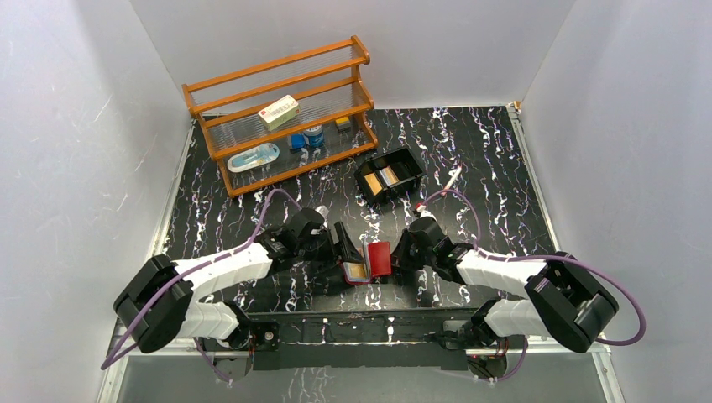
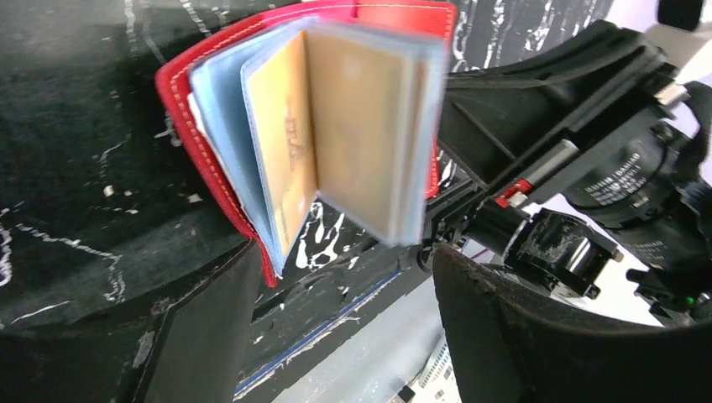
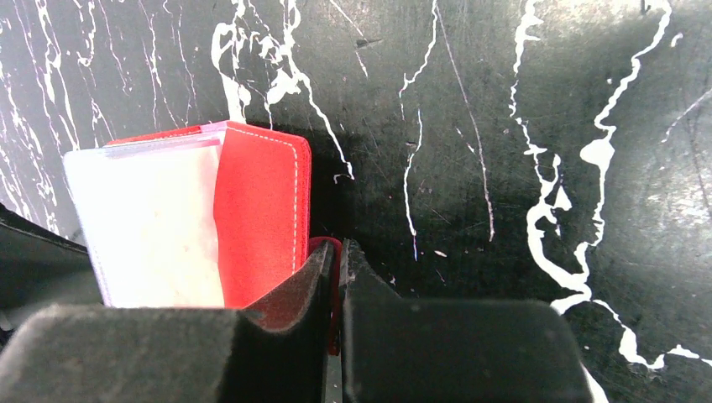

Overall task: Put the credit cards into the card holder
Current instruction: Close the card holder at the center of the board.

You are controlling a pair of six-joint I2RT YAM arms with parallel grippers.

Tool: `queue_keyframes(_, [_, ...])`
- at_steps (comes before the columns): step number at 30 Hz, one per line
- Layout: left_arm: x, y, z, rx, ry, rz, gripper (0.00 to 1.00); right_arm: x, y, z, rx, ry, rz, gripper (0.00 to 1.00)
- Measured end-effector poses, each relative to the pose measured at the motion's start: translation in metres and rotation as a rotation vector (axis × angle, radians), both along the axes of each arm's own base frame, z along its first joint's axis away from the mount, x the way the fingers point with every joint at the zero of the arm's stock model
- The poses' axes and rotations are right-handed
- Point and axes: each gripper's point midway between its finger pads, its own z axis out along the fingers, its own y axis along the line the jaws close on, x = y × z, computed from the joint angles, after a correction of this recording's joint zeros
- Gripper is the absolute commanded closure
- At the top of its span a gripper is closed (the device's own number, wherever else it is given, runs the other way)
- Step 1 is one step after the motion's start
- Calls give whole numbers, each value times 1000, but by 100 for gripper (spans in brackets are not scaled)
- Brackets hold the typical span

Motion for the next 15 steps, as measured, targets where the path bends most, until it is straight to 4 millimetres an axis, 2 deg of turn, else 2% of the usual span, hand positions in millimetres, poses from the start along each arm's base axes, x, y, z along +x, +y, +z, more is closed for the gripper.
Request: queue_keyframes(15, [9, -36, 38, -123, -162, -100, 28, -4, 3, 0, 5, 2, 28, 96])
